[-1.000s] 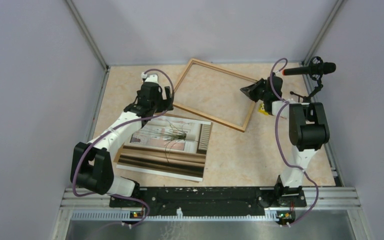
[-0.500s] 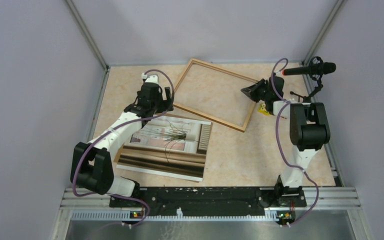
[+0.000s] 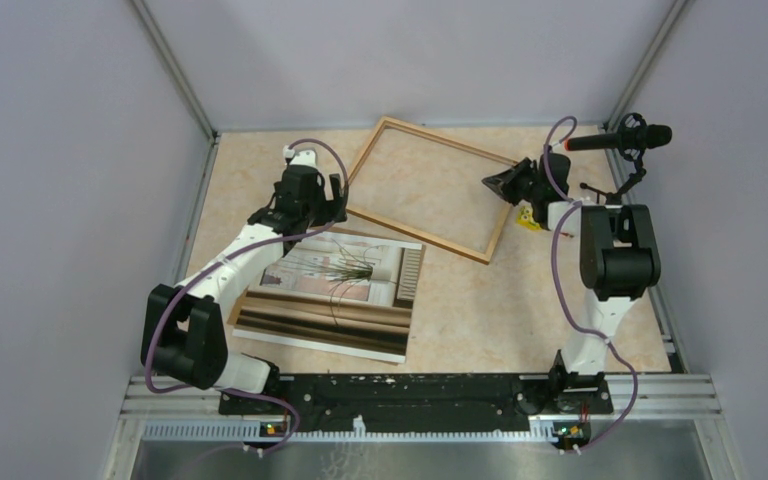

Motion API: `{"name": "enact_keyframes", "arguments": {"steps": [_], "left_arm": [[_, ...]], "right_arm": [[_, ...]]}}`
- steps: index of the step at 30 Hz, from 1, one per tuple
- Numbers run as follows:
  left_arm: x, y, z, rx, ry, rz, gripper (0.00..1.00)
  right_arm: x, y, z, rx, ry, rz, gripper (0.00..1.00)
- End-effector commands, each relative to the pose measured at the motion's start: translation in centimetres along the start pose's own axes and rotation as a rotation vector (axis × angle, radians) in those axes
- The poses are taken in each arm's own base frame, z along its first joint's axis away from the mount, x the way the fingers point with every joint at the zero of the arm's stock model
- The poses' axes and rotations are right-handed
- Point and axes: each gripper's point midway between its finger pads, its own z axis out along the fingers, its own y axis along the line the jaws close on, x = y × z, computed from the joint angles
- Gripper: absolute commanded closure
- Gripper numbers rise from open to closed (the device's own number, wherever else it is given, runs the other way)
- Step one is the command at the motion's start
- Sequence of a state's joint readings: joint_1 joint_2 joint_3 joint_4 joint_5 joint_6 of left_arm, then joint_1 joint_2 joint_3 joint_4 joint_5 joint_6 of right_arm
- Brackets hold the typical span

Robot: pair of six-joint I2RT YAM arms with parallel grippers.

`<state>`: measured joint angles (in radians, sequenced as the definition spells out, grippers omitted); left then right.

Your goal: Put the photo into the frame

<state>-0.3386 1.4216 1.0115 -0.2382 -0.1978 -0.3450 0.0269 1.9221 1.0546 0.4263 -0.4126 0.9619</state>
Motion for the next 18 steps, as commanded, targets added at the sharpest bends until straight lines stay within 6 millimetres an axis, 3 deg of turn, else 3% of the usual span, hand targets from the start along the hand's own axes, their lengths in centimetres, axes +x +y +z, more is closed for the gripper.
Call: {"name": "enact_keyframes", "arguments": {"steps": [1,12,18], "left_arm": [[-1.7,-0.5,-0.8,0.032,-0.064,-0.011,0.01],[-1.6,-0.7,-0.6,0.043,-0.059,-0.011,0.01],[-1.3,-1.1,-0.4,0.061,-0.043,-0.016,0.01]], "right_arm": [[-1.1,1.8,0.7,-0.089,-0.003,-0.036,1.0],[-0.2,0.9,1.8,-0.083,0.072,0.023,0.97],[0.6,0.3,2.5,-0.06,0.163,0.094,0.8]]}}
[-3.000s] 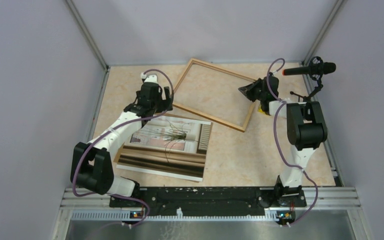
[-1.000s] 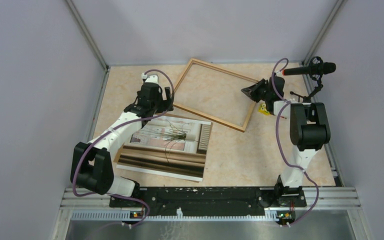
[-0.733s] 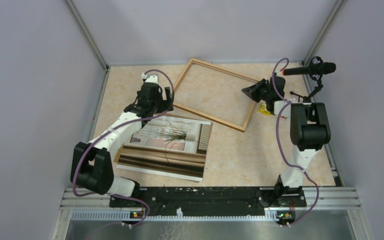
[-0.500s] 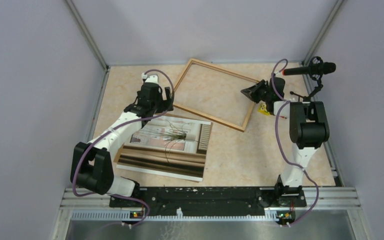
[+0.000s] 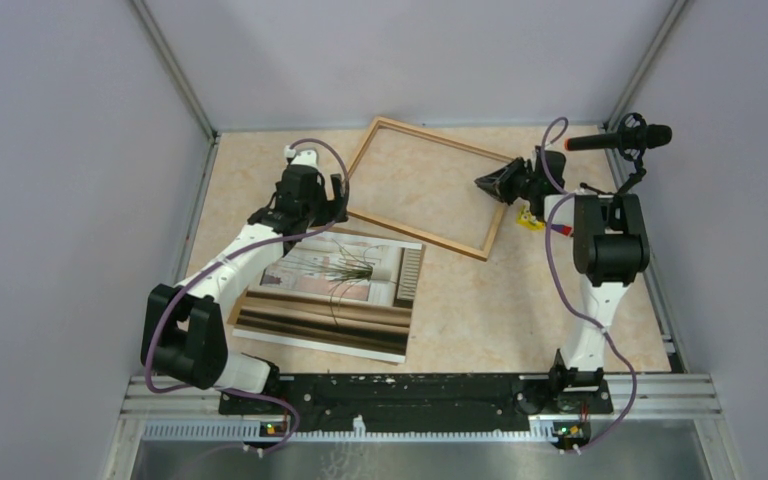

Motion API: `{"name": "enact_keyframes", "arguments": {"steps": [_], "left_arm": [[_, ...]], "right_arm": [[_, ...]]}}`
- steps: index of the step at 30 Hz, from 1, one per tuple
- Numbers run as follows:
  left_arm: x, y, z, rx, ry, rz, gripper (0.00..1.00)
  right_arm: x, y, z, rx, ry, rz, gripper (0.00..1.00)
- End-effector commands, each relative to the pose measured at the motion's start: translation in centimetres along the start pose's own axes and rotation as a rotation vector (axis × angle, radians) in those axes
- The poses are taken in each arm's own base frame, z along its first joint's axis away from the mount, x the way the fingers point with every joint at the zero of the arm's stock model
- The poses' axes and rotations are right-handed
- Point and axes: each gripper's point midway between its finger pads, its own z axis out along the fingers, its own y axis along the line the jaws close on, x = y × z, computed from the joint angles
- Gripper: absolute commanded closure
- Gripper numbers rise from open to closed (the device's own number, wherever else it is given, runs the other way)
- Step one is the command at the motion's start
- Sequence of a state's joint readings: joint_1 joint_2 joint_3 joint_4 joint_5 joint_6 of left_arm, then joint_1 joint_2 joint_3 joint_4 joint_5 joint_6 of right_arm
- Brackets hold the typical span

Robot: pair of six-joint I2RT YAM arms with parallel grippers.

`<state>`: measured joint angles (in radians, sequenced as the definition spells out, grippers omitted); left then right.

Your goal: Put the photo into the frame

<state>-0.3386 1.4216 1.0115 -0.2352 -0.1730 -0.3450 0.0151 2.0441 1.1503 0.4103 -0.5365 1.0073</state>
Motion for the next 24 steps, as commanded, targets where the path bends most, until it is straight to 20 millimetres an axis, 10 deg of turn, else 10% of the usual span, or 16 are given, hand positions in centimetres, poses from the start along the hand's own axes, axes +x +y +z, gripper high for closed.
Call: {"name": "enact_keyframes", "arguments": {"steps": [1,20,24], "left_arm": [[-1.3,-0.8,-0.2,0.041,-0.047,-0.016,0.01],[-1.4,-1.2,0.1,0.185,0.041,-0.207,0.01],[-1.3,-1.2,-0.1,0.189,0.044,-0.202,0.01]], "right_arm": [[-0.3,1.0,0.5,-0.021,0.062,0.027,0.78],[-0.4,0.1,-0.5,0.153,0.128,-0.1,0.39],[-0.4,-0.7,-1.5,0.278,0.141,-0.174,0.05]]}}
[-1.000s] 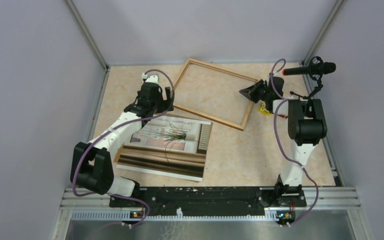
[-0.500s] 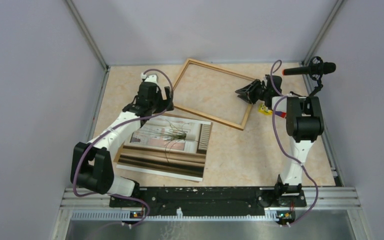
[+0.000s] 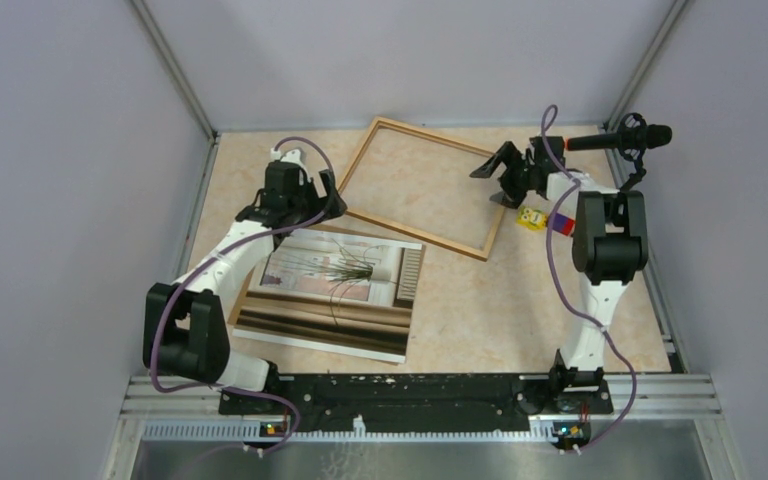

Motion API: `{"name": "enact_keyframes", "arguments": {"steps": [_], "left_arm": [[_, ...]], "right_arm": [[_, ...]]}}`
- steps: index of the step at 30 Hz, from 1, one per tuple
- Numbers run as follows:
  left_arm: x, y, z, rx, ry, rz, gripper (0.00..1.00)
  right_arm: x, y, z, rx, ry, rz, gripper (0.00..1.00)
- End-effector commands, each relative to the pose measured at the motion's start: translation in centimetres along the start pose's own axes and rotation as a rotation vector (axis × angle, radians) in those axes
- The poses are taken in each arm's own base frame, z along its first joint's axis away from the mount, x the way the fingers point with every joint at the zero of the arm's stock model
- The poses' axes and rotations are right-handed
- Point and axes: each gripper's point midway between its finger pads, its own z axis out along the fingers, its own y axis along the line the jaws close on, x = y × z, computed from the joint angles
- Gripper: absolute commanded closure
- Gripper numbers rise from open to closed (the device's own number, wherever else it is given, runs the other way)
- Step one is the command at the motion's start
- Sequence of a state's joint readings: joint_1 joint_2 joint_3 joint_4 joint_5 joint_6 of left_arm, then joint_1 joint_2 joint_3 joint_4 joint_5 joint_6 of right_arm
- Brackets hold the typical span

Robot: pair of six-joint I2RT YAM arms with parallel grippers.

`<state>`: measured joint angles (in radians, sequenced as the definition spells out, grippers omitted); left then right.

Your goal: Put the photo into the frame

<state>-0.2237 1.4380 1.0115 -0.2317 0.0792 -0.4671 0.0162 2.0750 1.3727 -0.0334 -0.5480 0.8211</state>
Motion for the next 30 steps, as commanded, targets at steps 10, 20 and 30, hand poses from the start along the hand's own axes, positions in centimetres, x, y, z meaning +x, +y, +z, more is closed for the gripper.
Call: {"name": "enact_keyframes", "arguments": {"steps": [10,20,30], "left_arm": [[-1.9,-1.6,-1.0,0.062,-0.057,0.045,0.01],[-1.7,-1.6,-2.4,0.051,-0.101,0.105,0.01],[-1.3,-2.7,-2.6,0.083,-0.104,0.126,0.01]], "right_arm": [[-0.5,-2.5,-7.3,0.583,-0.02,-0.406,0.01],[0.0,-0.3,-9.8,0.663,-0.102,-0.541,0.04],[0.5,-1.0,-5.2,0.535,-0.078,-0.498,0.12]]}}
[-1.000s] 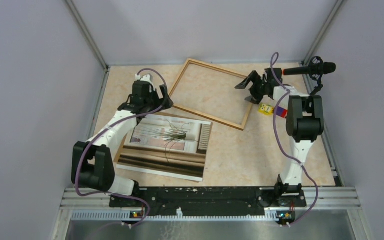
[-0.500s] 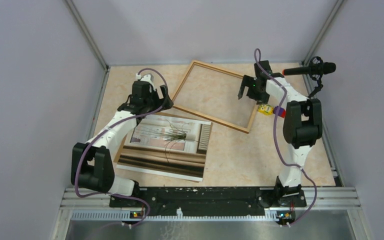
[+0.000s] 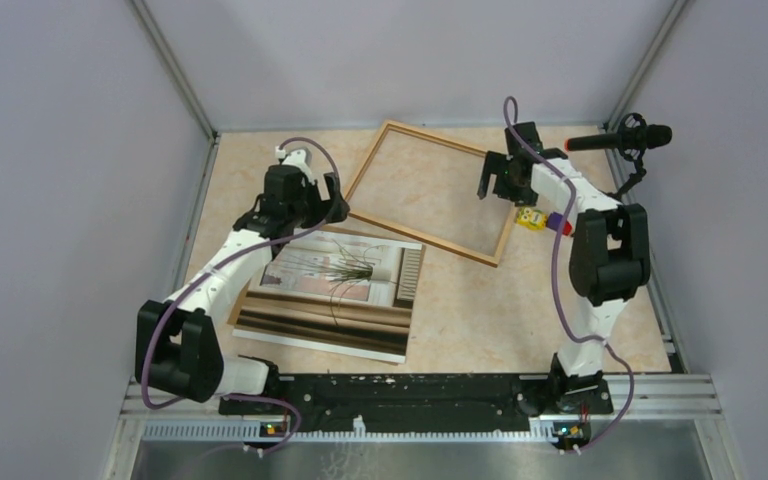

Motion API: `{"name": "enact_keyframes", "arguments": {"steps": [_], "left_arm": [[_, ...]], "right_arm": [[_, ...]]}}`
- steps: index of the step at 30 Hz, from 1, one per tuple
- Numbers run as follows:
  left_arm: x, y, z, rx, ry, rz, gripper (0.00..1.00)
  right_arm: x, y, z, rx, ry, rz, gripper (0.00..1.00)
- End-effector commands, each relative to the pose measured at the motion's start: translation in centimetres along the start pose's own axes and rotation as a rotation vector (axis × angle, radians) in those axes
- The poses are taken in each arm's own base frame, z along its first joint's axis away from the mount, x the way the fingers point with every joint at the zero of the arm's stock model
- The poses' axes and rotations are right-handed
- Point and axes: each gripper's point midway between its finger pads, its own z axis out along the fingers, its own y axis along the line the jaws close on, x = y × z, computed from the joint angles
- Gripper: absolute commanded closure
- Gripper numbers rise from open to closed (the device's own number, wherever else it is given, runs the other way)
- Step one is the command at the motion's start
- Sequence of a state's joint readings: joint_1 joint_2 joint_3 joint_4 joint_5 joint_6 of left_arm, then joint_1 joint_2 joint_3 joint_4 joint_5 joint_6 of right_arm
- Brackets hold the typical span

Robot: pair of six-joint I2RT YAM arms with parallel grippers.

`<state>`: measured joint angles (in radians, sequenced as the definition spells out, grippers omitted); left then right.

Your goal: Put the photo into the frame

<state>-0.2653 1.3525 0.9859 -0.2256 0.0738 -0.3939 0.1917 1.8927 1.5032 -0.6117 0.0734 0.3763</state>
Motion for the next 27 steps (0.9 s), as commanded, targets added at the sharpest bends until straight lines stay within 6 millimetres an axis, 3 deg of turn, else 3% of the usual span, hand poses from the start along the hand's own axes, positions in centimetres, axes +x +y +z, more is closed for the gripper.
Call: {"name": "enact_keyframes", "arguments": {"steps": [1,7,11,14,18,21,24,27], "left_arm": [[-1.0,-0.9,-0.5,0.029,-0.058,0.027,0.01],[-0.8,-0.8,-0.3,0.02,-0.052,0.034,0.01],[-0.7,-0.7,-0.1,0.016,-0.048,0.035,0.01],[-0.6,-0.5,0.1,0.009,-0.043,0.037,0.01],[-0.6,-0.5,0.3,0.007,-0.038,0.037,0.01],[-0.6,-0.5,0.4,0.006,-0.038,0.037,0.01],[-0.8,-0.3,0.3,-0.002,-0.043,0.038,0.01],[-0.8,-0.1,0.1,-0.016,-0.044,0.04,0.01]], "right_arm": [[-1.6,0.9,2.0,-0.037,-0.041,0.016,0.12],[-1.8,1.7,5.3,-0.054,-0.024,0.038,0.12],[-2.3,2.8,5.6,-0.097,-0.03,0.064,0.11],[-3.9,3.5,3.8,-0.125,-0.066,0.061,0.11],[-7.9,3.5,-1.2,-0.114,-0.181,0.037,0.09],[-9.0,4.2,-4.3,-0.144,-0.214,0.017,0.07],[-7.3,7.2,-6.3,-0.244,-0.196,-0.055,0.02],[-2.8,11.8,-7.0,-0.425,-0.071,-0.166,0.01]]}}
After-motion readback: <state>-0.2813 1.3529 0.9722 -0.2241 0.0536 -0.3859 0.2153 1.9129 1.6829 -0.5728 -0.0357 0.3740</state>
